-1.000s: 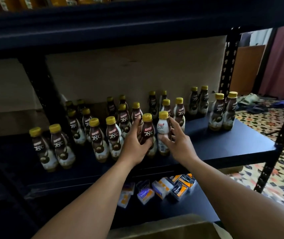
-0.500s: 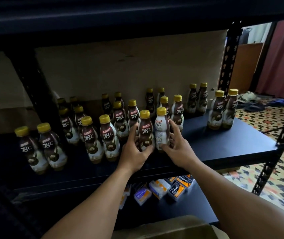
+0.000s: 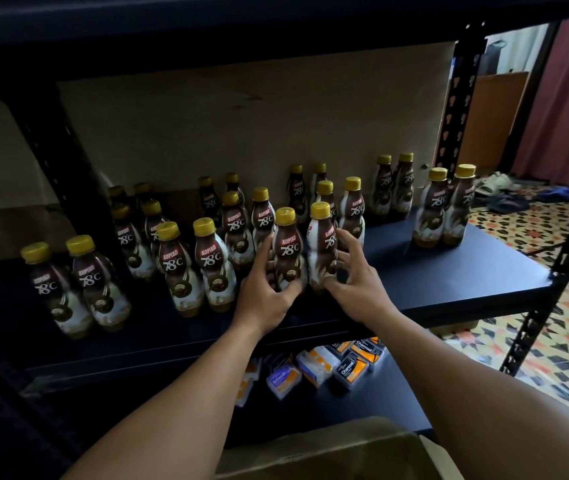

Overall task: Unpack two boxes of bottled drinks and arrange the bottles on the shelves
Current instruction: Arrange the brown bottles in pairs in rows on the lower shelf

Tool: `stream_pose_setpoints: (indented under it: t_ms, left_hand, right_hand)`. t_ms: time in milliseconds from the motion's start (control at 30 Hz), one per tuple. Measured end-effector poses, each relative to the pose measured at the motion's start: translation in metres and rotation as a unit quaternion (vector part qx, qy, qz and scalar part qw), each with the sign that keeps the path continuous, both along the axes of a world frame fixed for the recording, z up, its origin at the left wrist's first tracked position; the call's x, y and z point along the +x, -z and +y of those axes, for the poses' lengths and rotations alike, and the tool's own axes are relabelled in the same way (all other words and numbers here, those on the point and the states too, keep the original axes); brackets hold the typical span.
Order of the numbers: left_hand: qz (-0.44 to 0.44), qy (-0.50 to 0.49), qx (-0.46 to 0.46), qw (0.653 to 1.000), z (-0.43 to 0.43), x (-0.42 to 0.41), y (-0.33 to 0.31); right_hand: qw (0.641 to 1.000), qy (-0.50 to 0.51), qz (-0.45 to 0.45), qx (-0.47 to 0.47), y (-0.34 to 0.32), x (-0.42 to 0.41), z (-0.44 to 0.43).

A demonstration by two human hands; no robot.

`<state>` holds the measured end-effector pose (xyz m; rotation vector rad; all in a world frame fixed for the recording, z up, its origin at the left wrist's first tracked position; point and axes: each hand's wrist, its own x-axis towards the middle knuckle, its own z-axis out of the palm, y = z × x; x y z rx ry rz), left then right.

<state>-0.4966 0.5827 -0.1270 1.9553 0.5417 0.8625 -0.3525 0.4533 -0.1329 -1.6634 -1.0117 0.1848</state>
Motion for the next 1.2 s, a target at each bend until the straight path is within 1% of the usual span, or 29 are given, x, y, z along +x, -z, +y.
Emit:
stream_pose_setpoints:
  t_ms: [200,400,633,1200]
  left_hand:
    - [-0.007,-0.001,0.005,1.000,0.0004,0.0004,-0.0002]
    - [0.001,-0.006,0.004,1.000,-0.0002,-0.0002,-0.0010]
    - [0.008,-0.012,0.018,1.000,-0.0008,-0.0006,-0.0004]
    - [0.019,-0.014,0.017,1.000,0.0036,0.0033,0.0038]
  right_hand:
    - [1.000,0.005,-0.005,0.005,-0.0044,-0.0021,-0.0003]
    - [1.000,-0.016,0.004,-0.001,-0.0040,-0.0021,-0.0011]
    - [1.000,-0.011,0.014,-0.002,-0.0045,-0.0020,-0.0011]
    - [1.000,-0.010,0.008,-0.005,-0.0043,-0.0023,-0.0018]
